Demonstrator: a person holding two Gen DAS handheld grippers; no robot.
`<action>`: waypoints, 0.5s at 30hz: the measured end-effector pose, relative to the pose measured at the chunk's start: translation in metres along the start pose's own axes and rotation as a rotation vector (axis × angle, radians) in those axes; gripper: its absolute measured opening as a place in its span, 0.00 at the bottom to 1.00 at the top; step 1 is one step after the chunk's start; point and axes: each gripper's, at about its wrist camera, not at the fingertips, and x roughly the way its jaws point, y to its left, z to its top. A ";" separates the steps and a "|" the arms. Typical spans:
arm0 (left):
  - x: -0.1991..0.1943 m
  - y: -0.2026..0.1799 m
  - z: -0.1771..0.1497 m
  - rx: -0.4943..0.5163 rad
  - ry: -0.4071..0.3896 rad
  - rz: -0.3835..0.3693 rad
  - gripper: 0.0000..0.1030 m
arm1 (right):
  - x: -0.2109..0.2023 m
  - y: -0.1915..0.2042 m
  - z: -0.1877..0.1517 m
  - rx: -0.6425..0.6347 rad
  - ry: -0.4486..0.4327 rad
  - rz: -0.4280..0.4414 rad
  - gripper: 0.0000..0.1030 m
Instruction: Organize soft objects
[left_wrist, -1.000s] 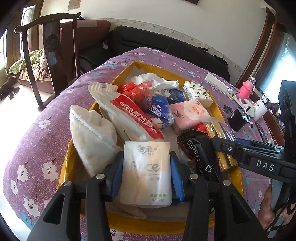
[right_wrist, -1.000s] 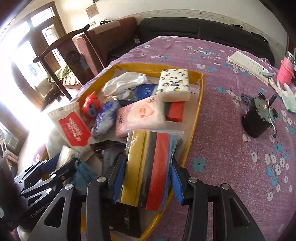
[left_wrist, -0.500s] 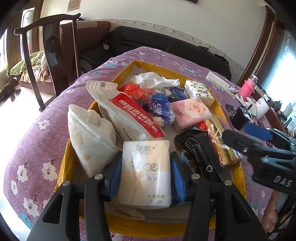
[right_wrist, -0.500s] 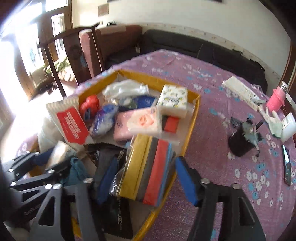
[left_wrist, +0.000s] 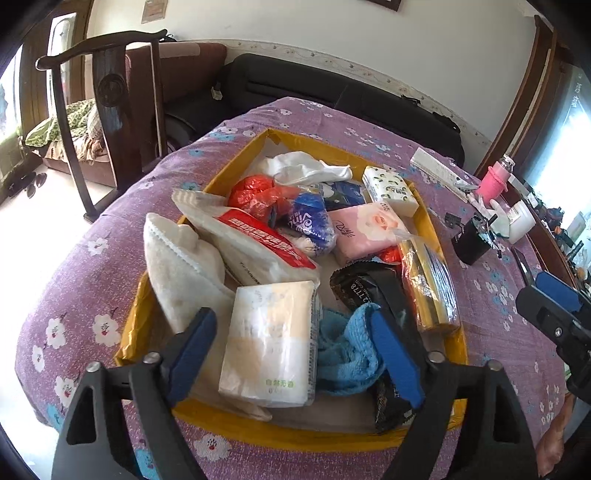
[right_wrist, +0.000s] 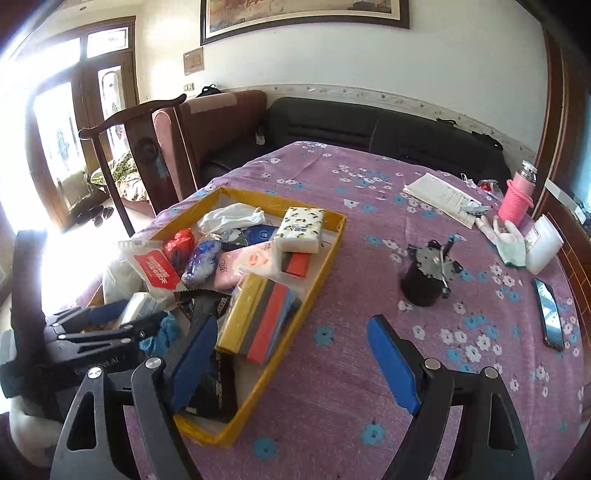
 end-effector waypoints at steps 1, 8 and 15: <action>-0.005 -0.001 0.000 -0.006 -0.014 -0.002 0.88 | -0.003 -0.003 -0.002 0.004 -0.003 -0.001 0.84; -0.053 -0.014 -0.001 -0.011 -0.163 0.098 0.91 | -0.027 -0.020 -0.021 0.038 -0.023 0.007 0.84; -0.121 -0.053 -0.013 0.076 -0.443 0.273 0.99 | -0.055 -0.032 -0.042 0.036 -0.063 -0.021 0.85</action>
